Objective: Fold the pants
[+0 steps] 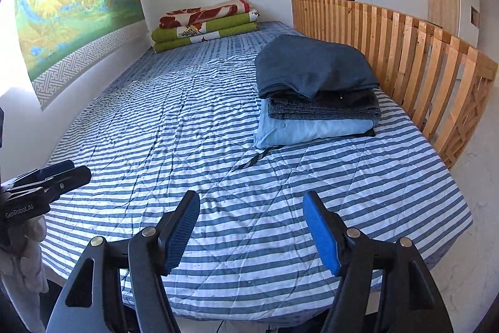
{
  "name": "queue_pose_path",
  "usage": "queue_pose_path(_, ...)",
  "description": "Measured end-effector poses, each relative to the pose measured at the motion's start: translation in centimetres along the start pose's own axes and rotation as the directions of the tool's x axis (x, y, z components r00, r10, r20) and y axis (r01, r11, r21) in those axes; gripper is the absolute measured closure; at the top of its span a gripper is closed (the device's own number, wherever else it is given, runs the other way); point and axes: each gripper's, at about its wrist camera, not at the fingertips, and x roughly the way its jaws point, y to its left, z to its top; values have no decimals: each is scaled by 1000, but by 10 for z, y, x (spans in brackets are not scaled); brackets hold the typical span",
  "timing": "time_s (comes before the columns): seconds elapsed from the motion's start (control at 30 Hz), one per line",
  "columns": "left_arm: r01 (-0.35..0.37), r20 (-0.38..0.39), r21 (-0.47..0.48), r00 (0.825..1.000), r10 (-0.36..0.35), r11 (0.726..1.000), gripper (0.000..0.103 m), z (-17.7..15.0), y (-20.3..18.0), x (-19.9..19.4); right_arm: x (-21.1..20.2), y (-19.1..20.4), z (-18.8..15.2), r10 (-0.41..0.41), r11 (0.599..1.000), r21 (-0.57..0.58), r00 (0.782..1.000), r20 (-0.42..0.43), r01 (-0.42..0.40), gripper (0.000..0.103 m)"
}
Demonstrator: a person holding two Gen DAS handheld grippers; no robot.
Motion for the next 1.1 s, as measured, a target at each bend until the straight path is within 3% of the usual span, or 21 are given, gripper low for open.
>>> queue_pose_path(0.27, 2, 74, 73, 997, -7, 997, 15, 16, -10, -22, -17, 38, 4, -39, 998, -51, 998, 53, 42, 38)
queue_pose_path(0.4, 17, 76, 62, 997, -22, 998, 14, 21, -13, 2, -5, 39, 9, -81, 996, -23, 996, 43, 82, 38)
queue_pose_path(0.53, 24, 66, -2, 998, -24, 1000, 14, 15, 0, 35, 10, 36, 11, -170, 984, -42, 984, 48, 172, 38)
queue_pose_path(0.67, -19, -31, 3, 999, 19, 1000, 14, 3, 11, 71, 26, 29, 15, -231, 972, -37, 972, 41, 233, 38)
queue_pose_path(1.1, -34, 17, 35, 999, 34, 999, 14, 25, 10, 53, 49, 22, 19, -208, 978, -4, 978, 9, 208, 38)
